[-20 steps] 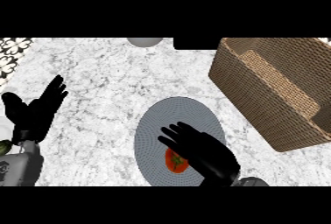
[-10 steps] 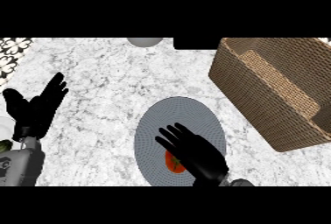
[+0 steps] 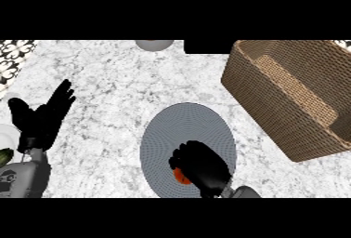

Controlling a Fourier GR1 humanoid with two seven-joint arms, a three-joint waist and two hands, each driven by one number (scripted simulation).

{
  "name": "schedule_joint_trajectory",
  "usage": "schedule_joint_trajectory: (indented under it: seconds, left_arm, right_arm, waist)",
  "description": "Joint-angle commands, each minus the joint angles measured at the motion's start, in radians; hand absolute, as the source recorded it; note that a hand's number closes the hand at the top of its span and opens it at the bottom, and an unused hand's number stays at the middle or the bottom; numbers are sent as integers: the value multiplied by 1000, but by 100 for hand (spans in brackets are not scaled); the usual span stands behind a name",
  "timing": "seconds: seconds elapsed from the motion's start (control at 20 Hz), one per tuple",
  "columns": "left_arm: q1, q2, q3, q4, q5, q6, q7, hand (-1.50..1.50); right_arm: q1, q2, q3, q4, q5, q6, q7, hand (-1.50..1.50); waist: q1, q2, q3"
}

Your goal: Pick the tomato from the placemat and place it in the basket

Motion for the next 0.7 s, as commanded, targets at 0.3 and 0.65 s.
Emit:
schedule_joint_trajectory:
  seconds: [0.3,0.65]
  left_arm:
    - [-1,10,21,-17,27,-34,18,0]
    - [-10,-3,1,-29,-2,-11,6,0]
  right_arm:
    - [-44,44,-15,87,-24,-1,193,150]
    - [-20,46,-266,56,-232,-158,686,150]
  waist:
    - [10,14,4]
    - [20,37,10]
